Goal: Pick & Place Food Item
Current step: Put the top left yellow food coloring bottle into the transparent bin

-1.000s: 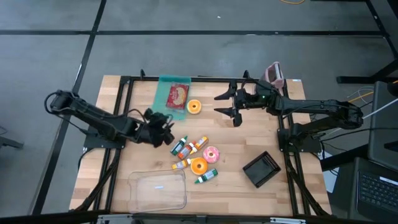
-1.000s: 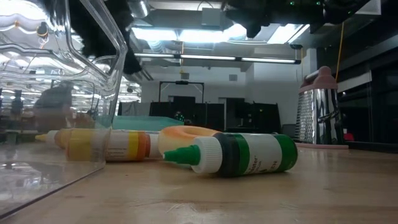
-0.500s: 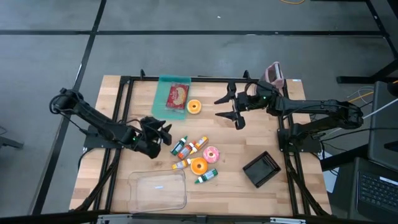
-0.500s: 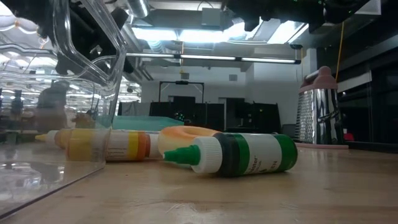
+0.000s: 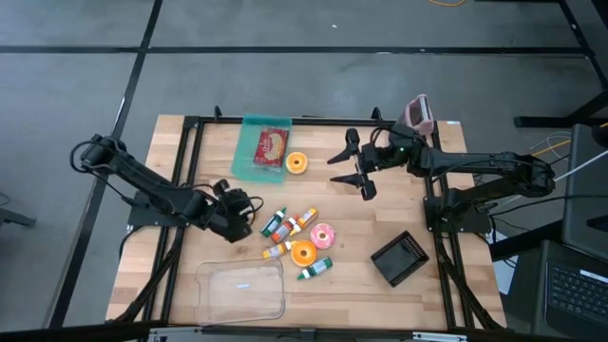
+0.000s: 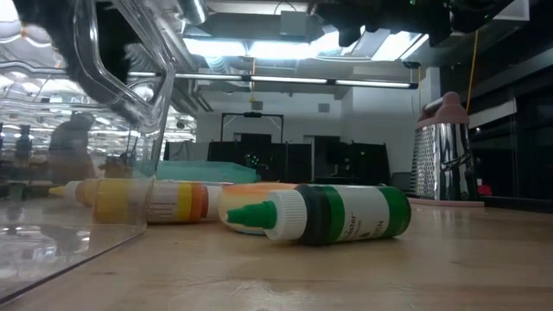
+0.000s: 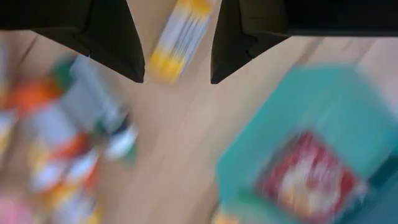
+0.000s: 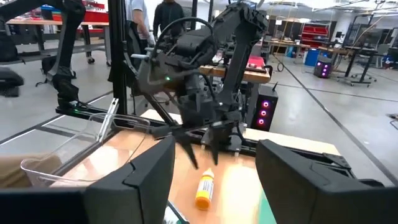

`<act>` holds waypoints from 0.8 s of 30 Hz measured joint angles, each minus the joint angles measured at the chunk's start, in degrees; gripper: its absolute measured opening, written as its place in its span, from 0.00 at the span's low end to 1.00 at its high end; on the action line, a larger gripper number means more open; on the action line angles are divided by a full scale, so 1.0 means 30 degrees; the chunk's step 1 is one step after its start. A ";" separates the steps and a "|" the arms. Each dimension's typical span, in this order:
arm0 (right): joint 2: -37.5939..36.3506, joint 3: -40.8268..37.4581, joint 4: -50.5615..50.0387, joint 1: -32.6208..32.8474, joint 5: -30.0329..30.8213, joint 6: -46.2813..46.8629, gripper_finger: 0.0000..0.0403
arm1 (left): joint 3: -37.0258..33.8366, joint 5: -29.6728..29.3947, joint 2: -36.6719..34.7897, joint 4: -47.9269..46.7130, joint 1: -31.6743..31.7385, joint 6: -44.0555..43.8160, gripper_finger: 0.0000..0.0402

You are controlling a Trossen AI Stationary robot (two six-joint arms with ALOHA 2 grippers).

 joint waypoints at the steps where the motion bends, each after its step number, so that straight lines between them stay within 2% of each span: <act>1: 0.0000 0.0000 -0.0027 0.0000 0.0000 0.0017 0.55 | 0.0095 0.0671 0.0000 -0.1145 0.0075 0.0021 0.45; 5: 0.0000 0.0000 -0.0025 0.0000 0.0000 0.0031 0.55 | -0.0027 0.3676 0.0003 -0.3470 0.0393 0.1057 0.45; 7: 0.0000 0.0000 -0.0031 0.0000 0.0000 0.0031 0.55 | -0.0028 0.4310 0.0064 -0.3929 0.0463 0.1783 0.45; 13: 0.0000 0.0000 -0.0496 0.0015 0.0000 0.0462 0.55 | -0.0035 0.5355 0.0723 -0.4607 0.0564 0.3916 0.45; 24: 0.0000 0.0000 -0.0863 0.0015 -0.0091 0.0825 0.55 | -0.0035 0.5703 0.3678 -0.4166 0.1349 0.6311 0.45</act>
